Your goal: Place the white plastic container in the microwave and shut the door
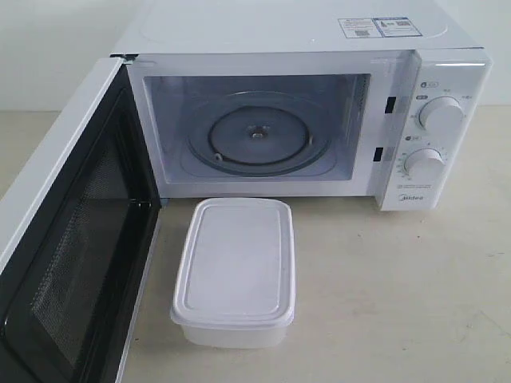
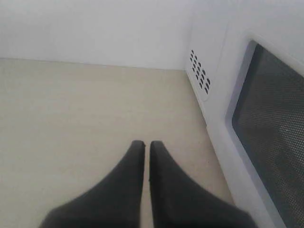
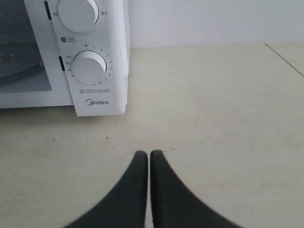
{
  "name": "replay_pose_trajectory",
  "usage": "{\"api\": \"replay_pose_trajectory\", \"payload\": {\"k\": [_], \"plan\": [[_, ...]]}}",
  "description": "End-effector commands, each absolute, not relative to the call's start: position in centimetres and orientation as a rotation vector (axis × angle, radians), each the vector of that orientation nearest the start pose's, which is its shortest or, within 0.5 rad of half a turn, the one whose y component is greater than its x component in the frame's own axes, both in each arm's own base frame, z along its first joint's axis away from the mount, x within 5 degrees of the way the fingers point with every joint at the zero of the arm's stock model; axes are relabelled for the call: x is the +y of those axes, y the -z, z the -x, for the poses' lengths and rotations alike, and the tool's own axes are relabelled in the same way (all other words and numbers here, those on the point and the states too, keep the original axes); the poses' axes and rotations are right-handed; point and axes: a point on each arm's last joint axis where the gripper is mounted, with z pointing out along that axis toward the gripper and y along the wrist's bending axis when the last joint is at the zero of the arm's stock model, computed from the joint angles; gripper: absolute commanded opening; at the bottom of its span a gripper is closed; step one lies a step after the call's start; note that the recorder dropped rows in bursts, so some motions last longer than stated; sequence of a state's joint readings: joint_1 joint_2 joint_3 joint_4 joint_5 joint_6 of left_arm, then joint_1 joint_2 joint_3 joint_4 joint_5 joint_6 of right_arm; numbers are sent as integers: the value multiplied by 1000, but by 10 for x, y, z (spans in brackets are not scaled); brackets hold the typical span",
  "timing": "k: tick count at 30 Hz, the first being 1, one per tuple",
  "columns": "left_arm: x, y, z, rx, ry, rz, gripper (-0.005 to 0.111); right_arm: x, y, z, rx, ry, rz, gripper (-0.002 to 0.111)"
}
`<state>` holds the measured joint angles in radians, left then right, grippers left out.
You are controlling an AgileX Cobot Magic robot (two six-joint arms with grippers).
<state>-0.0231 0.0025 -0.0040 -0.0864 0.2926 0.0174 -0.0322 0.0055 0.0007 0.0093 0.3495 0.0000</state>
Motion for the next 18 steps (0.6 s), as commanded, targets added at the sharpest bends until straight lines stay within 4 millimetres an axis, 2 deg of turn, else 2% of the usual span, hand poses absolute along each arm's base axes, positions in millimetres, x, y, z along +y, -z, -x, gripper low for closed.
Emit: {"api": "replay_pose_trajectory", "payload": {"k": [1,15,18], "plan": [[-3,-187,-54,1779,82,19,4,-2,-182,-53,1830,19,-41,0],[-3,-187,-54,1779,82,19,4,-2,-182,-53,1827,19,-41,0],[-3,-187,-54,1779,82,19,4,-2,-189,-55,1755,45,-18,0]]}}
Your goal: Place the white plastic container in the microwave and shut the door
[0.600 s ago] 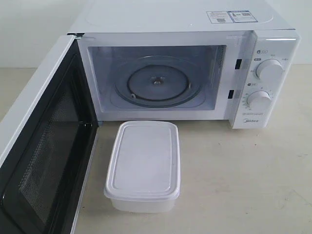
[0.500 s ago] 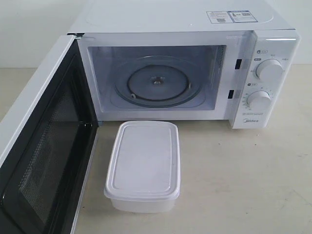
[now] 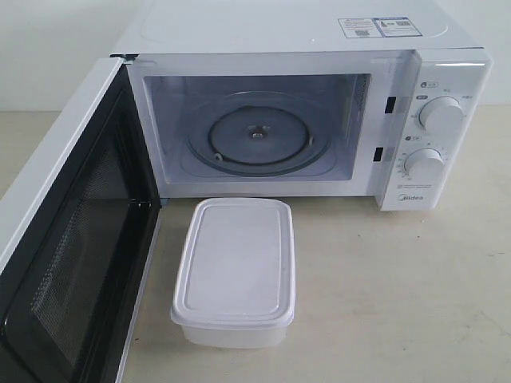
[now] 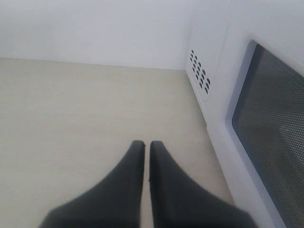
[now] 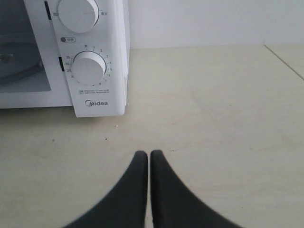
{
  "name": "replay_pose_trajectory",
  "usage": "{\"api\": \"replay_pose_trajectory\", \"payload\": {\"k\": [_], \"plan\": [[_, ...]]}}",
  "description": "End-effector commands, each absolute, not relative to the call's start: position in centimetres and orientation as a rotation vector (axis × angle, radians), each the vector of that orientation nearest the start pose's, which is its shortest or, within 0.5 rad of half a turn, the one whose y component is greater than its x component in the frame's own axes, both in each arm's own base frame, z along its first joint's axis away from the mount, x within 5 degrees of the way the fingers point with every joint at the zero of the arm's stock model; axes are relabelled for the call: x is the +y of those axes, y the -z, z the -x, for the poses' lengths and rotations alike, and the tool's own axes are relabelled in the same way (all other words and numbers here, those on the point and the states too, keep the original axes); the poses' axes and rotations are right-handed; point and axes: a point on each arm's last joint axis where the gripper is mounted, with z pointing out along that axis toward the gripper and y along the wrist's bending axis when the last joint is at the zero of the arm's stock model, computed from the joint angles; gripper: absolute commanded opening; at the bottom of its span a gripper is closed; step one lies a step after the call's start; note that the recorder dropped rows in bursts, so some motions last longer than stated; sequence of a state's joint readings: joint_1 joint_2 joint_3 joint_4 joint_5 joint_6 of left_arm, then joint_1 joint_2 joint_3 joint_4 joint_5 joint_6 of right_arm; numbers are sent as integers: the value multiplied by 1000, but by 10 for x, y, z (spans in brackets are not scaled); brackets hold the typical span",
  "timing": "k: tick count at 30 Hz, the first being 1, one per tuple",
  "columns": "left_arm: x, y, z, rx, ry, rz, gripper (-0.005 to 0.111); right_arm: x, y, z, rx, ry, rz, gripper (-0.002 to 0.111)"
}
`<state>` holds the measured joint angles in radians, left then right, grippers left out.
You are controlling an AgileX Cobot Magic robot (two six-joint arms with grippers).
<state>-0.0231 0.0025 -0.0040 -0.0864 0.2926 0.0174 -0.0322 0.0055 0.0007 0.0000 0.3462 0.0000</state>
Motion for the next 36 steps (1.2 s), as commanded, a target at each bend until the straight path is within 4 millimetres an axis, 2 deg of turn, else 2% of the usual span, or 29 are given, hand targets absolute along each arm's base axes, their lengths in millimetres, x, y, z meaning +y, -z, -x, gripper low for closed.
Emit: {"api": "replay_pose_trajectory", "payload": {"k": [1,5,11,13,18,20,25,30,36], "plan": [[-3,-187,-54,1779,82,19,4,-2,-195,-56,1679,46,-17,0],[-3,-187,-54,1779,82,19,4,-2,-218,-56,1431,46,-15,0],[-3,-187,-54,1779,82,19,4,-2,-237,-51,1220,48,-11,0],[-3,-187,-54,1779,82,19,4,-2,-234,-52,1253,42,-18,0],[-3,-187,-54,1779,82,19,4,-2,-254,-58,1388,40,-20,0],[-3,-187,-54,1779,82,19,4,-3,-265,-67,1449,48,-14,0],[-3,-187,-54,1779,82,19,4,-4,-270,-93,1578,35,-26,0],[-3,-187,-54,1779,82,19,4,-4,-273,-105,1544,35,-25,0],[-3,-187,-54,1779,82,19,4,-4,-277,-107,1490,35,-23,0]]}}
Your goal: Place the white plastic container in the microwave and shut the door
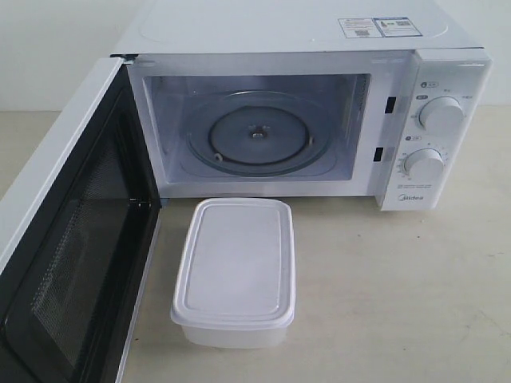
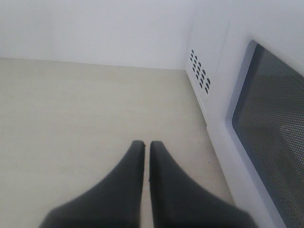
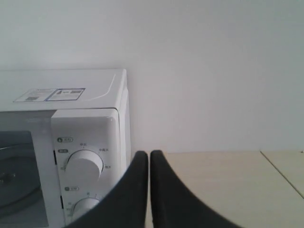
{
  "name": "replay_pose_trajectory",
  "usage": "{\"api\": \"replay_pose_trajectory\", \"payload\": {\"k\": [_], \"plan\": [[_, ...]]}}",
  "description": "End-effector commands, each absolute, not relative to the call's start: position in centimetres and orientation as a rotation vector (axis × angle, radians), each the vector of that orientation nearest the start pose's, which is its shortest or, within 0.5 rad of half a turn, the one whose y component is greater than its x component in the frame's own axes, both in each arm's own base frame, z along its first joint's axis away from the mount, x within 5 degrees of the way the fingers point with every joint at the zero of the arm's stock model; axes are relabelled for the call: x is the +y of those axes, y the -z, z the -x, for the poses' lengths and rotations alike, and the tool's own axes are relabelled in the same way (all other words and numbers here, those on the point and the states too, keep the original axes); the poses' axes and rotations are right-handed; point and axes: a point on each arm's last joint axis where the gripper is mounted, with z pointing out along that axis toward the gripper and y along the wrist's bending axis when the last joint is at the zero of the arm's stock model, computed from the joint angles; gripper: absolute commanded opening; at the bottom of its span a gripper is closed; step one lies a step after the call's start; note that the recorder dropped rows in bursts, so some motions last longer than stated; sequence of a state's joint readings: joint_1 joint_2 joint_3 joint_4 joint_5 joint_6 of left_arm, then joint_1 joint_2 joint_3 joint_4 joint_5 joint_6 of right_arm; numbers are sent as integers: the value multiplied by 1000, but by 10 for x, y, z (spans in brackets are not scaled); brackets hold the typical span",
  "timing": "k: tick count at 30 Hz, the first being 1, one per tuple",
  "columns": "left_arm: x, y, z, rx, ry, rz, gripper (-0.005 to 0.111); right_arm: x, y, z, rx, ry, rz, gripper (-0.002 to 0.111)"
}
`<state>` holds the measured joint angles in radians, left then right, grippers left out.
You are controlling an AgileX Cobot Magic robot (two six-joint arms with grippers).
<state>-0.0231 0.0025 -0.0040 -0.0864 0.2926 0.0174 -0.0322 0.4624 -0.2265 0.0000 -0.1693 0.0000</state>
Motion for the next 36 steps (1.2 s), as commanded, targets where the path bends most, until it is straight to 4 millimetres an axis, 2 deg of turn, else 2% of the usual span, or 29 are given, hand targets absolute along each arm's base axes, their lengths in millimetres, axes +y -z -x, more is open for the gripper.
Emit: {"api": "replay_pose_trajectory", "payload": {"k": [1,11,16,20,25,30,36], "plan": [[-3,-187,-54,1779,82,19,4,-4,-278,-107,1486,35,-23,0],[-3,-187,-54,1779,82,19,4,-4,-277,-111,1482,3,-52,0],[-3,-187,-54,1779,82,19,4,-5,-262,-133,1602,-6,-65,0],[-3,-187,-54,1779,82,19,4,-5,-250,-157,1629,-28,-73,0],[-3,-187,-54,1779,82,19,4,6,-238,-182,1578,-78,89,0],[-3,-187,-54,1779,82,19,4,22,-209,-203,1607,-172,291,0],[-3,-187,-54,1779,82,19,4,34,-178,-215,1635,-338,380,0]]}}
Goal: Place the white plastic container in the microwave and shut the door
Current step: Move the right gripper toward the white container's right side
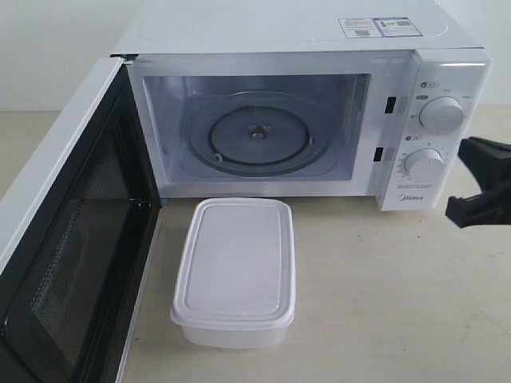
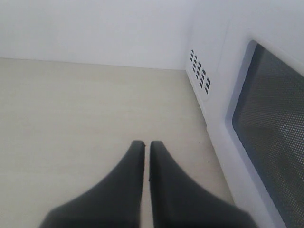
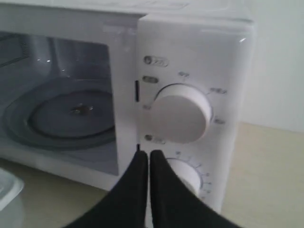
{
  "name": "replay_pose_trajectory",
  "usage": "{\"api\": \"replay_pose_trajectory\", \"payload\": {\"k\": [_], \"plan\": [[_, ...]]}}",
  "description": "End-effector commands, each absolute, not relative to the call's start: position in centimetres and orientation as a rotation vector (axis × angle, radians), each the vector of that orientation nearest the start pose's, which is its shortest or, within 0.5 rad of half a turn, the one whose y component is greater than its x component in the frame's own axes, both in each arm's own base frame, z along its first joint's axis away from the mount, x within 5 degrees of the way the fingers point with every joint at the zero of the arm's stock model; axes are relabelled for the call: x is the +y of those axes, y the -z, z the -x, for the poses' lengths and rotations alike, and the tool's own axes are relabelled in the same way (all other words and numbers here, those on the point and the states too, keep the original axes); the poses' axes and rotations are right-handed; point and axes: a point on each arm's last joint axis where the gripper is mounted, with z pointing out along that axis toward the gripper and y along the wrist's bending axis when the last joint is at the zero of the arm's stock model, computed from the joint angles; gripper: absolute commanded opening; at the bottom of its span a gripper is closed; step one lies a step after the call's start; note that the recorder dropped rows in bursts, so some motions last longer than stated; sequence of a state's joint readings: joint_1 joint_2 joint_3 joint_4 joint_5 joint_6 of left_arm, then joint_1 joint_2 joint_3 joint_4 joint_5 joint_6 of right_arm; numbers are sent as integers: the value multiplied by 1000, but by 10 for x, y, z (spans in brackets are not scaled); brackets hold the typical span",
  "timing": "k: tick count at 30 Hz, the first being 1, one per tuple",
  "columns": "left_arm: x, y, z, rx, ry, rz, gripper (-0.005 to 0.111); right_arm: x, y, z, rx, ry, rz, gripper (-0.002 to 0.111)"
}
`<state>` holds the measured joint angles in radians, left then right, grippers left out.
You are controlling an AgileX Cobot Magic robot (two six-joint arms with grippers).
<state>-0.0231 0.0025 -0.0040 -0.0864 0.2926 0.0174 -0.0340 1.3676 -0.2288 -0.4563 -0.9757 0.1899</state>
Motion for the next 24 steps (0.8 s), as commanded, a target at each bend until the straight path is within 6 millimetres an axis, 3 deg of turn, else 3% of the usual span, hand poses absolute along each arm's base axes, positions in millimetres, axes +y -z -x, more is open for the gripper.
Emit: {"api": "replay_pose_trajectory", "payload": {"k": [1,8,16,20,24], "plan": [[-3,-187,-54,1779,82,19,4,37,-172,-216,1644,-366,399,0],[-3,-187,-54,1779,82,19,4,41,-125,-221,1825,-561,298,0],[-3,-187,-54,1779,82,19,4,61,-94,-226,1944,-900,466,0],[-3,-187,-54,1779,82,19,4,64,-96,-237,1996,-1074,326,0],[-3,-187,-54,1779,82,19,4,65,-101,-247,2074,-1290,45,0]]}}
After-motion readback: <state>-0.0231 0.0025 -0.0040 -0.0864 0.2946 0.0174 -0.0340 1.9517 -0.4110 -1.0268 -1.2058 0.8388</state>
